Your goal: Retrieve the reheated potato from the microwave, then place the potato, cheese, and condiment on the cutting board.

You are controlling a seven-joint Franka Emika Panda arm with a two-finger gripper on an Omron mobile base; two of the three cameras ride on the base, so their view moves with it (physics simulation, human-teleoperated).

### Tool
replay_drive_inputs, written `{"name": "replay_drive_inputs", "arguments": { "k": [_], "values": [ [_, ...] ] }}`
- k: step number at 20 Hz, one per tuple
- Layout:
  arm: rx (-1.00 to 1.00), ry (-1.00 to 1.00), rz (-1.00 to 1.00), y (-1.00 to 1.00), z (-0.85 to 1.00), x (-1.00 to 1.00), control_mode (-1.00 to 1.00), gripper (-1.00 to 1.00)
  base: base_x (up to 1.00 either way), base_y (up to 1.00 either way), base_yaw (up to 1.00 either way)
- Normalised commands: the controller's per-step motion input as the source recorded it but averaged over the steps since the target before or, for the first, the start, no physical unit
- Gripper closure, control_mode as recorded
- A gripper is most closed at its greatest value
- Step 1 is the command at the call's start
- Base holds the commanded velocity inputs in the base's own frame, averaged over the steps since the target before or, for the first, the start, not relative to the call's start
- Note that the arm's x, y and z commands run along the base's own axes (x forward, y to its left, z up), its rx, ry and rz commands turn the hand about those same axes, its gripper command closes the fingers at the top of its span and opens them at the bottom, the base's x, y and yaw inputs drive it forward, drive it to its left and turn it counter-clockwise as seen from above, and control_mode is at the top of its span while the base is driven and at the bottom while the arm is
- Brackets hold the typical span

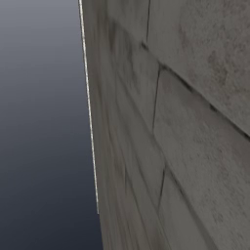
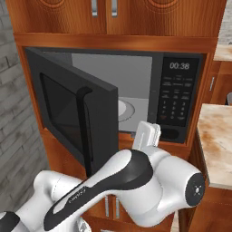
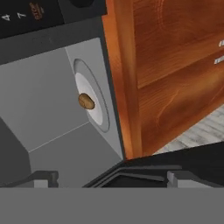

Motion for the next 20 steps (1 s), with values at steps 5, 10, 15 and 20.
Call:
{"name": "replay_drive_inputs", "arguments": {
  "k": [5,10,15,20],
  "values": [
    [0.12,0.0,0.0,0.17,-0.11,0.25,-1.0,-1.0,0.0,0.0,0.0],
    [0.12,0.0,0.06,0.15,-0.01,-0.14,-1.0,-1.0,0.0,0.0,0.0],
    [0.06,0.0,0.09,0.14,0.0,-0.2,-1.0,-1.0,0.0,0.0,0.0],
    [0.02,0.0,0.09,0.18,0.0,-0.33,-1.0,-1.0,0.0,0.0,0.0]
  ]
}}
